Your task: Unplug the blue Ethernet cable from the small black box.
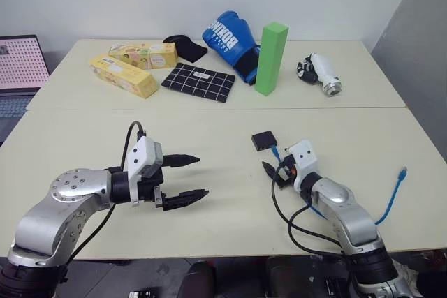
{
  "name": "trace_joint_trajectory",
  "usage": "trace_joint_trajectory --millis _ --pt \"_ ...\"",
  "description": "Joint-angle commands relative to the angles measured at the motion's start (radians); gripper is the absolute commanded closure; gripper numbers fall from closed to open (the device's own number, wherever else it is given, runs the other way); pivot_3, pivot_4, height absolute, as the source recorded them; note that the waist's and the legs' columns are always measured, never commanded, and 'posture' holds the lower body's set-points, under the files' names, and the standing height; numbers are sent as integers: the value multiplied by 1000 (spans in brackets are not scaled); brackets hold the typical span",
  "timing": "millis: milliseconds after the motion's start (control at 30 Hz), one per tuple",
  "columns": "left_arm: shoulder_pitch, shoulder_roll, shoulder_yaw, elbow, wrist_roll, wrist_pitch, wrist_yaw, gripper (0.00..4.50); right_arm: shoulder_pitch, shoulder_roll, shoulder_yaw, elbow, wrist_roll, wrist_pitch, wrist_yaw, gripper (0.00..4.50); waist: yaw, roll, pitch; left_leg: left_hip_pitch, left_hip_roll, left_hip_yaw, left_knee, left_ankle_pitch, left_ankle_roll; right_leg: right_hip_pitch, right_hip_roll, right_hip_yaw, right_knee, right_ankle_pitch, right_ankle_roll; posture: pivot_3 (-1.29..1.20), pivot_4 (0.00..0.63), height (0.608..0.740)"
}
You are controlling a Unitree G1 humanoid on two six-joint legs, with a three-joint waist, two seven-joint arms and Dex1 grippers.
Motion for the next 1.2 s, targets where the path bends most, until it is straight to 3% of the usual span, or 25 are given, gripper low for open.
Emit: trace_joint_trajectory --millis 33,133,500,600,733,833,1000,1200 --pt "7 9 6 -27 4 -12 3 0 -7 7 -25 18 -30 44 -48 933 0 0 0 0 0 0 0 0 0 0 0 0 0 0 0 0 150 740" --pt "9 9 9 -29 5 -10 6 0 -13 -9 -19 20 -44 53 -46 1847 1 0 0 0 0 0 0 0 0 0 0 0 0 0 0 0 150 740" --pt "20 7 15 22 26 17 63 0 -60 -84 -4 52 -57 14 37 4328 4 0 0 0 0 0 0 0 0 1 -2 0 0 0 0 0 150 740" --pt "18 -13 30 54 4 31 76 0 -86 -136 23 64 -60 -55 124 4349 3 0 0 0 -1 0 0 0 0 1 -2 -1 0 0 0 0 150 740" --pt "1 -61 61 71 -96 149 139 0 -163 -222 81 77 -82 -286 287 4355 0 0 0 0 -1 1 0 0 0 1 -2 -2 0 0 0 0 150 740" --pt "-11 -89 70 70 -137 205 180 0 -209 -231 89 111 -83 -405 337 4356 -4 0 0 -1 0 0 0 0 0 0 -1 -2 0 0 0 0 150 740" --pt "-61 -165 118 63 -322 353 267 0 -309 -239 130 177 -64 -701 505 4356 -6 0 0 -1 1 -1 0 0 0 -1 -2 -2 0 0 0 0 150 740" --pt "-70 -183 129 42 -414 416 308 0 -401 -260 194 269 -128 -980 605 4356 -4 0 0 0 1 -1 1 0 0 0 -2 -1 0 0 0 0 150 740"
